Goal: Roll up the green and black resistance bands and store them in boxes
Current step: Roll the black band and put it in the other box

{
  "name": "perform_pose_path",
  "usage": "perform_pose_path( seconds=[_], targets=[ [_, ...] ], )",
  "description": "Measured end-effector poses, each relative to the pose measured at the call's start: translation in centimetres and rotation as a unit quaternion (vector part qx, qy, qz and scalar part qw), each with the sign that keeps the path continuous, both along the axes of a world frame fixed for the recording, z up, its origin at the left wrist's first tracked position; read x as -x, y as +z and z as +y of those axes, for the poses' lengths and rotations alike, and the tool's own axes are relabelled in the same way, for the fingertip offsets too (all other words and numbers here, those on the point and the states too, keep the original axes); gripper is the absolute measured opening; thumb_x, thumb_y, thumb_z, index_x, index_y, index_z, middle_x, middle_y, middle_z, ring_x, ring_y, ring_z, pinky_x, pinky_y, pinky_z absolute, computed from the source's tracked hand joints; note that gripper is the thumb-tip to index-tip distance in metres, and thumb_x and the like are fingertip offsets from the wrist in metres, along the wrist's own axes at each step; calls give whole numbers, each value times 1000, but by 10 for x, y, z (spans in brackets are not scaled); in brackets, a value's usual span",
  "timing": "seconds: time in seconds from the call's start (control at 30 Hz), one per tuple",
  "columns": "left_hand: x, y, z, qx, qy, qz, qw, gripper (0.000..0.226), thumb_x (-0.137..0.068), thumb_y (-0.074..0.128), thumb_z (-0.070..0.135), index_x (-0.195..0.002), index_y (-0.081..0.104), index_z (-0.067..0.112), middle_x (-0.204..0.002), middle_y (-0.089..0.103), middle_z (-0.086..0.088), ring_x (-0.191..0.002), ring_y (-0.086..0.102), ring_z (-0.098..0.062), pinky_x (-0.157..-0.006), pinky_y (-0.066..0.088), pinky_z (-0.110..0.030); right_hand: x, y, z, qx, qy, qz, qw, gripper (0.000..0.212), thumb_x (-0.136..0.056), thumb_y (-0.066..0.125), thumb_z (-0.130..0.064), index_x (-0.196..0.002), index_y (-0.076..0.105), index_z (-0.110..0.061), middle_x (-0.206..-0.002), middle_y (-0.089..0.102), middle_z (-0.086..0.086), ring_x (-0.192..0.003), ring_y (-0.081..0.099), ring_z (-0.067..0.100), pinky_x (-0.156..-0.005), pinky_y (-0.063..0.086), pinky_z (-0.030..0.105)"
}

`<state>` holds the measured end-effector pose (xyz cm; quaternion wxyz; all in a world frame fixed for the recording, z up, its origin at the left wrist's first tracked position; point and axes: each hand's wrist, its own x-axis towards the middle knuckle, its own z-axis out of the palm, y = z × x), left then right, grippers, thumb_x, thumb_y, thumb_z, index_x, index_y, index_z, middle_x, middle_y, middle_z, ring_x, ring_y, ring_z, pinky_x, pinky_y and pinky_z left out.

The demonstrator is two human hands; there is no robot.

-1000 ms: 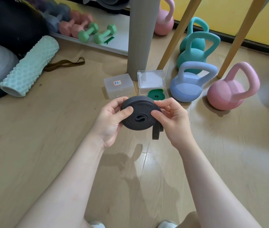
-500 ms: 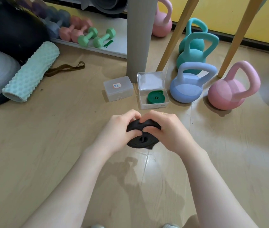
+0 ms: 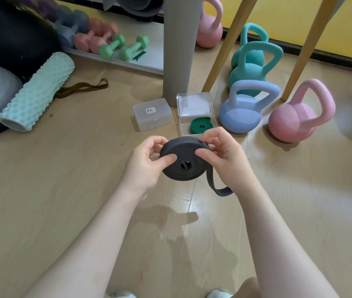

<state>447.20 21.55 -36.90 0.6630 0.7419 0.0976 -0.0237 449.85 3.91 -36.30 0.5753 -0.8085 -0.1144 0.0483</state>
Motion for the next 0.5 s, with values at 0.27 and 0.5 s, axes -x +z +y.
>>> perform_pose_path(
  seconds=[0.27,0.5],
  targets=[
    [0,-2,14,-135,-209,91,964,26,-77,70,12,-92,51,20,-97,66,-2,-89,66,-23,-85,52,-40,0,-6,5,136,98,-34,985,15,-79,69,-9,-77,62,-22,-77,65,3,-71,58,21,-67,50,38],
    [-3,2,15,-172,-193,61,964,20,-76,72,13,-91,62,22,-95,71,1,-92,66,-14,-82,50,-26,2,-13,18,132,104,4,986,17,-77,69,-11,-77,59,-25,-67,58,-15,-64,51,5,-59,42,20]
  ],
)
